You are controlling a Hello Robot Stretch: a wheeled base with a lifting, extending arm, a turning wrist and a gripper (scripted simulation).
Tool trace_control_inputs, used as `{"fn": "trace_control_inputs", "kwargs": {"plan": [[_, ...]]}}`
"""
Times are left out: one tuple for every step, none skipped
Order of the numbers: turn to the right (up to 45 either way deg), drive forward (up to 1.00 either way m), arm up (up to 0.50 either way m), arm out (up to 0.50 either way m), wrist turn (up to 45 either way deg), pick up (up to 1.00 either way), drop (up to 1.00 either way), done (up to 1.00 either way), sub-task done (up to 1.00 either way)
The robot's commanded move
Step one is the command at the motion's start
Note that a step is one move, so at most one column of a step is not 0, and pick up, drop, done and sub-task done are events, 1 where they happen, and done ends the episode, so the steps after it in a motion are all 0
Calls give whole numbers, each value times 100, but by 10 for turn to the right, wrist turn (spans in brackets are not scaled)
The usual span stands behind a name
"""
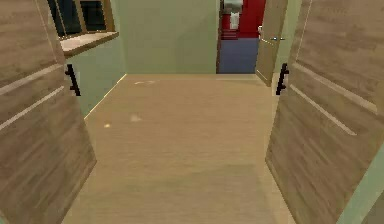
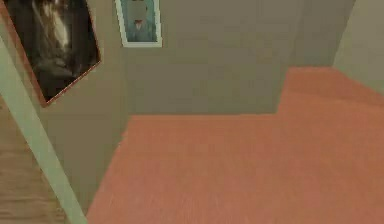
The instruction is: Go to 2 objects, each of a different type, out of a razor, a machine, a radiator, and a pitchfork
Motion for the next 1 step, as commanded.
{"fn": "trace_control_inputs", "kwargs": {"plan": [[0, 100, 0, 0, 0, 0, 0, 0, 0]]}}
